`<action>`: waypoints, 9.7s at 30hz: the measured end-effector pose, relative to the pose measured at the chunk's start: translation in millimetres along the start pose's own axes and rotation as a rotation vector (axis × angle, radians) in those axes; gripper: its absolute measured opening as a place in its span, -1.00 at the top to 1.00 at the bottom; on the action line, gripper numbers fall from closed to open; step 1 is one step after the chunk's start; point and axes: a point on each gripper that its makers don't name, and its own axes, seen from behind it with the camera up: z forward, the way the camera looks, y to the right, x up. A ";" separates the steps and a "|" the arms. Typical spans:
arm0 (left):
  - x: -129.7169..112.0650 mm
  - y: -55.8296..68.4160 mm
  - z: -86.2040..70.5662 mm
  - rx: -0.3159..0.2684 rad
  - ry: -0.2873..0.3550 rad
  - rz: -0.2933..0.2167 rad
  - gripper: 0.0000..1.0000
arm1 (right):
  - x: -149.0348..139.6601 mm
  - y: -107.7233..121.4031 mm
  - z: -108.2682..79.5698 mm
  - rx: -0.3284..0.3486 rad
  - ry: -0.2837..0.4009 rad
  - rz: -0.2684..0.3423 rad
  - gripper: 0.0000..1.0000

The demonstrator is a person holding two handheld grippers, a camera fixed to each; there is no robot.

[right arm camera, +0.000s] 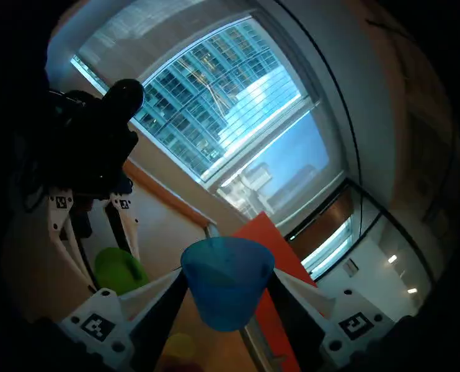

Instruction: Pour water

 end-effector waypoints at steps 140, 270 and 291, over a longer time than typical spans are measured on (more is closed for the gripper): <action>9.3 -2.2 7.5 0.000 0.020 0.001 -0.71 | 30.5 28.5 22.1 -0.146 -0.076 -0.713 -0.77; -116.8 -67.8 -6.3 0.065 -0.440 0.064 -0.71 | -124.9 -126.3 -65.4 0.191 -0.217 0.796 -0.85; -140.6 -75.9 -5.9 0.059 -0.502 0.056 -0.71 | -158.4 -167.8 -58.4 0.240 -0.295 0.796 -0.85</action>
